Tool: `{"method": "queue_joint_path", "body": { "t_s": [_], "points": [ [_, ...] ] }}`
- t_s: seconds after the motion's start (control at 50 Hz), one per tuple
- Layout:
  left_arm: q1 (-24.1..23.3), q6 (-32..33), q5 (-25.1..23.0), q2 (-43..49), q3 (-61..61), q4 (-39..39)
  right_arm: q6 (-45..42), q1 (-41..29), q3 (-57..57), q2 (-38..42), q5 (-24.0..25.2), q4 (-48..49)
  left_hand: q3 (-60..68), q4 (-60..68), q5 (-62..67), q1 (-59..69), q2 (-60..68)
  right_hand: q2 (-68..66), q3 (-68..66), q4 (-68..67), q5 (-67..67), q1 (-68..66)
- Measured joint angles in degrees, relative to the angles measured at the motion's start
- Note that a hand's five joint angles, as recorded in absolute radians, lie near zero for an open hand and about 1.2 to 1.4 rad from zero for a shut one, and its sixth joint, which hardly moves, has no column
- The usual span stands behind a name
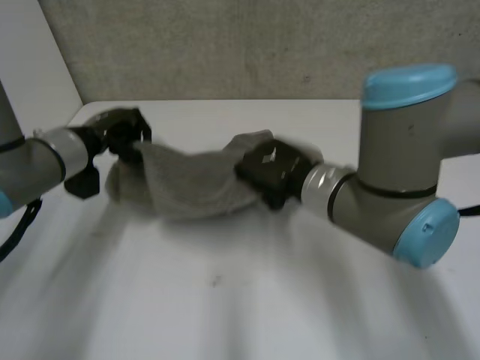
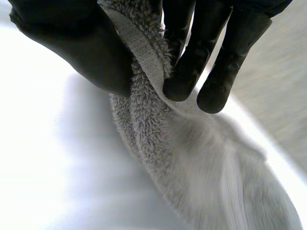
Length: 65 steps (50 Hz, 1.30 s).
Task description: Fold the towel.
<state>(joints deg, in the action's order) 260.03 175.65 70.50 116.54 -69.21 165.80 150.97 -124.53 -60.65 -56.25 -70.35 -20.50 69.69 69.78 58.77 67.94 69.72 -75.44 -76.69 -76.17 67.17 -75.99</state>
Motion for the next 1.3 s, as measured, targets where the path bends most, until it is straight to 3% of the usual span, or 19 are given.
{"method": "queue_joint_path", "body": {
  "t_s": [0.16,0.34,0.48,0.62,0.72,0.78,0.82,0.9,1.06,1.3],
  "points": [
    [1.92,5.75,0.07,-4.55,-6.36,-0.74,1.63,-2.79,-0.39,-0.42,1.74,-8.20,0.00,0.00,0.00,0.00,0.00,0.00,0.00,0.00,0.00,0.00],
    [2.01,6.14,0.05,-5.91,-1.14,-1.56,7.55,-3.91,3.30,-1.01,1.10,-4.39,0.00,0.01,0.00,0.00,0.00,-0.01,0.00,0.00,0.00,-0.04],
    [1.17,6.35,-0.02,3.65,5.92,-1.39,9.22,-3.91,11.59,6.56,-2.42,-1.57,0.00,0.00,0.00,0.00,0.00,-0.01,0.00,0.00,0.00,-0.05],
    [-0.18,7.35,0.48,19.47,17.77,-0.38,8.90,-3.81,20.34,16.15,-6.22,-0.77,-2.22,-2.33,-0.78,-0.38,-2.27,0.00,0.00,0.00,0.00,-0.09],
    [-0.52,9.12,1.67,29.21,29.54,0.38,8.81,-3.78,25.88,21.52,-9.43,-0.23,-10.67,-10.81,-9.69,-9.11,-10.74,-0.01,0.00,0.00,0.00,-0.09],
    [-0.55,10.21,2.44,33.44,36.03,0.68,8.78,-3.78,28.09,23.62,-11.41,0.39,-24.36,-23.38,-22.32,-22.33,-24.45,-0.01,0.00,0.00,0.00,-0.10],
    [-0.55,11.30,2.83,36.16,40.48,0.83,8.76,-3.78,29.08,24.69,-12.71,1.16,-44.40,-44.68,-43.77,-41.19,-44.75,-0.01,0.00,0.00,0.00,-0.10],
    [-0.73,13.10,3.06,38.04,43.61,0.95,8.74,-3.79,29.48,25.34,-13.86,2.38,-56.33,-56.12,-54.42,-54.44,-56.37,-0.01,0.00,0.00,0.00,-0.10],
    [-2.89,15.33,3.03,33.50,39.48,-0.24,8.73,-3.79,29.25,25.19,-14.41,3.29,-59.85,-59.93,-57.04,-57.92,-59.94,0.00,0.00,0.00,0.00,-0.10],
    [-4.02,15.60,2.95,8.81,11.81,1.60,8.81,-3.46,29.46,24.81,-20.41,4.34,-56.98,-57.12,-56.36,-55.29,-57.03,-0.01,0.00,0.00,0.00,-0.10]
  ]
}}
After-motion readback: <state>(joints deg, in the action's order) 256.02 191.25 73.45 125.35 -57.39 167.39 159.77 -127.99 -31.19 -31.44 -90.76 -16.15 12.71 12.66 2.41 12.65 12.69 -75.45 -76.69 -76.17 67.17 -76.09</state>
